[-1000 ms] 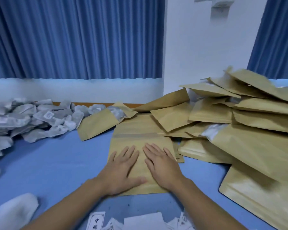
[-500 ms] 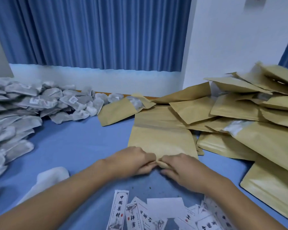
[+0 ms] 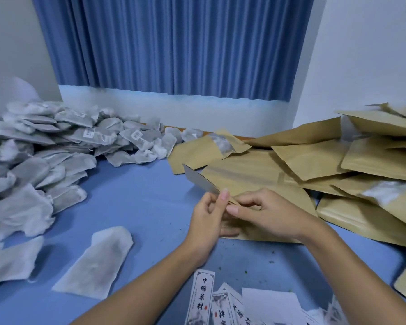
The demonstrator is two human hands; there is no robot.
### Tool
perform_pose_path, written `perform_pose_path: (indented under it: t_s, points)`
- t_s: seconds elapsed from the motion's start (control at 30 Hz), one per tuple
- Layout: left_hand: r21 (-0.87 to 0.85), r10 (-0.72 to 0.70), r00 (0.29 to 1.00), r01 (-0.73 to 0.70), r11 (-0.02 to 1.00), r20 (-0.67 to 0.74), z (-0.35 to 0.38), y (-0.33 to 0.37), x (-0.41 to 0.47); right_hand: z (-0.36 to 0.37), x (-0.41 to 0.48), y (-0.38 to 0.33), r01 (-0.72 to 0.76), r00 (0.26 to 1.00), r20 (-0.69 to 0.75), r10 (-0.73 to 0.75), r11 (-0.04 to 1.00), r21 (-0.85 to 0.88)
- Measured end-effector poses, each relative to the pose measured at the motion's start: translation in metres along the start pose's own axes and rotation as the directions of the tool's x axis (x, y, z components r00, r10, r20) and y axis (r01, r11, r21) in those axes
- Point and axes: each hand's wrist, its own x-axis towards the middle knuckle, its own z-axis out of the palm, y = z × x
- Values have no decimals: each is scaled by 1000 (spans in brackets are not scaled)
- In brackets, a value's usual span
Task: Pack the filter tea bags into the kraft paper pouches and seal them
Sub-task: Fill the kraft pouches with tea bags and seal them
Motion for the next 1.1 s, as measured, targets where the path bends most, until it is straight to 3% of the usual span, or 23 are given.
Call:
perform_pose_path:
  t_s: [0.43,0.53,0.63,0.73,0.8,0.87,0.93,1.0,1.07,1.1]
  points:
    - [53,13,1000,-14,999,15,-8,-9,5,3,-2,10,-23,999,-18,29,964,267]
    - [112,26,1000,-26,993,1,-6,-12,4,5,-1,13,-75,997,9,75,968,240]
    - [188,32,999,-31,982,-3,-4,-11,2,7,2,12,-37,997,-65,34,998,-55]
    - [249,59,997,-68,966,46,-6,-8,-3,1,4,6,-75,984,-180,-4,898,-433]
    - [294,96,989,-126,947,113,-4,-8,-9,-13,1,7,-202,918,-397,-18,839,-505]
    - [346,117,976,-175,922,183,1,-8,-19,-26,-7,9,-276,814,-580,-36,854,-441]
    - [348,100,978,-159,924,181,8,-9,-24,-25,-12,1,-281,873,-487,37,853,-440]
    - [365,108,992,-123,923,60,13,-7,-27,-12,-11,-7,-286,945,-301,130,773,-566]
    - [540,345,933,-240,807,-101,8,-1,-28,-3,-9,-11,-275,948,-305,90,716,-642]
    - [713,554,825,-322,623,-111,5,6,-28,-1,-7,-13,-260,945,-324,45,705,-660]
